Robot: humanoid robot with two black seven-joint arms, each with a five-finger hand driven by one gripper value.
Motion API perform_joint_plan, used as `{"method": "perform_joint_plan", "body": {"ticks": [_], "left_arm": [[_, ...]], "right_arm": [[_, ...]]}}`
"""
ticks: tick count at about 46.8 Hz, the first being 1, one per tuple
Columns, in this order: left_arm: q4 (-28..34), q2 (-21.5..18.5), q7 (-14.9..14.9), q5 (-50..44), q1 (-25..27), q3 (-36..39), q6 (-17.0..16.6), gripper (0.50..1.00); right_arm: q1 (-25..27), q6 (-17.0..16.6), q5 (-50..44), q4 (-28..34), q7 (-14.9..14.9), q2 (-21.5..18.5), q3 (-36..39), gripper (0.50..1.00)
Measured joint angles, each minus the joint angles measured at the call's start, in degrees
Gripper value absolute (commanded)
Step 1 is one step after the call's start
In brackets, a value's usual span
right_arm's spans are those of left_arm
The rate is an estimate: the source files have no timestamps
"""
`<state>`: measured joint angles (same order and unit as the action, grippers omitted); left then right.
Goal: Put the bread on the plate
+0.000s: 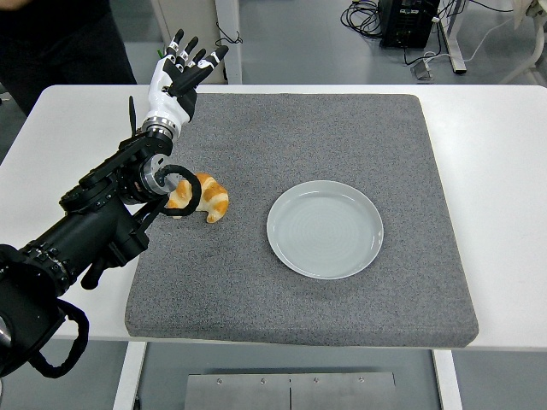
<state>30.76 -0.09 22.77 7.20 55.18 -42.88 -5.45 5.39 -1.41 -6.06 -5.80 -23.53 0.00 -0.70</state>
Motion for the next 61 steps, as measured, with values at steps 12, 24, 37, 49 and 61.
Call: {"method": "perform_joint_plan", "body": {"ticks": [12,24,37,49,61], "left_arm": [[0.01,0.09,0.01,-0.03,-0.32,-0.26,0.0,0.969],[0.01,0.09,0.08,0.0,-0.04,0.13,0.01,0.969],[0.47,-0.17,-0.26,0.85,0.31,0.74,-0.01,0.968],[2.52,-5.64,-2.77,1.07,1.59,5.31,-0.06,0.968],[6.21,-11.5,-3.07,1.11,4.5,12.79,-0.29,0.966]], "right_arm": [[-0.02,0.0,0.0,0.0,0.0,0.0,0.0,1.0],[0.0,0.0,0.0,0.0,-0.02,0.0,0.0,1.0],[-0.01,0.0,0.0,-0.02,-0.03,0.0,0.0,1.0],[-0.01,0.0,0.0,-0.01,-0.03,0.0,0.0,1.0],[-0.04,0.0,0.0,-0.01,-0.03,0.0,0.0,1.0]]}}
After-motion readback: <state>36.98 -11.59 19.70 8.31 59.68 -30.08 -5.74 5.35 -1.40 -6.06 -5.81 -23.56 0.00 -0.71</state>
